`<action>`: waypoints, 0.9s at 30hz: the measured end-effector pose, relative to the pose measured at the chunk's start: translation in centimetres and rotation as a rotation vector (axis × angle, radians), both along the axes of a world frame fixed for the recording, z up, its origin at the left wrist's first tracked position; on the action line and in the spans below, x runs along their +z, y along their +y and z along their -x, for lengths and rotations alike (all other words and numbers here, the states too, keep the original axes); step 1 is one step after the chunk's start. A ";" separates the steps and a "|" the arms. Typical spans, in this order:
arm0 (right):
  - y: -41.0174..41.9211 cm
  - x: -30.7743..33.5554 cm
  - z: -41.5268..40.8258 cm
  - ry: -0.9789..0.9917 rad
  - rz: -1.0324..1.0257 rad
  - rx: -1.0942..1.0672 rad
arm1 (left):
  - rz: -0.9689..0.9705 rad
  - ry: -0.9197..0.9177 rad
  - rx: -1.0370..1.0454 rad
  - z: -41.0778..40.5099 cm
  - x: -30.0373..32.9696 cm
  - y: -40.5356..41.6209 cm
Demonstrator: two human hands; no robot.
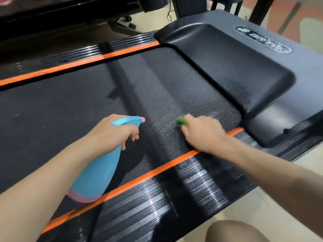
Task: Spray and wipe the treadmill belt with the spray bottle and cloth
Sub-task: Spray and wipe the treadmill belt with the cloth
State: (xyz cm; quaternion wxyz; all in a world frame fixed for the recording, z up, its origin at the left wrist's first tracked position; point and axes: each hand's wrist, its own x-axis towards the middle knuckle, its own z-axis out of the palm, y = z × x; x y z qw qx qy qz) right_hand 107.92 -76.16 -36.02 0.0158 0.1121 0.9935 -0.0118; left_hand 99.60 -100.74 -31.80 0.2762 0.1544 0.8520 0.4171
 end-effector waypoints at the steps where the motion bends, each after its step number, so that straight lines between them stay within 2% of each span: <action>1: -2.8 -0.3 0.0 -0.020 0.039 0.084 | 0.004 0.002 0.005 0.0 0.1 -0.1; 3: -8.1 -0.9 0.0 -0.048 0.136 0.267 | 0.012 0.010 0.024 -0.1 0.5 -0.4; 5: -10.1 -0.9 0.3 -0.075 0.263 0.332 | 0.016 0.016 0.057 -0.1 1.0 -0.7; 7: -8.4 -0.5 0.7 -0.083 0.437 0.255 | 0.036 0.024 0.083 -0.1 1.3 -0.8; 9: -5.1 0.2 0.5 0.057 0.539 0.129 | 0.049 0.020 0.074 -0.1 1.5 -0.5; 13: 3.7 1.7 -1.1 0.491 0.453 -0.253 | 0.040 0.018 0.053 0.2 2.2 2.0; 15: 7.9 2.4 -2.4 0.630 0.437 -0.466 | 0.027 0.015 0.067 0.6 2.2 3.9; 17: 10.3 2.7 -3.8 0.709 0.439 -0.581 | 0.028 0.013 0.038 0.7 1.9 6.1; 23: 11.1 2.7 -5.2 0.820 0.513 -0.672 | 0.147 0.097 0.044 -0.2 1.0 11.1; 27: 11.1 2.5 -5.3 0.842 0.505 -0.667 | 0.140 0.113 0.064 -0.4 1.5 12.0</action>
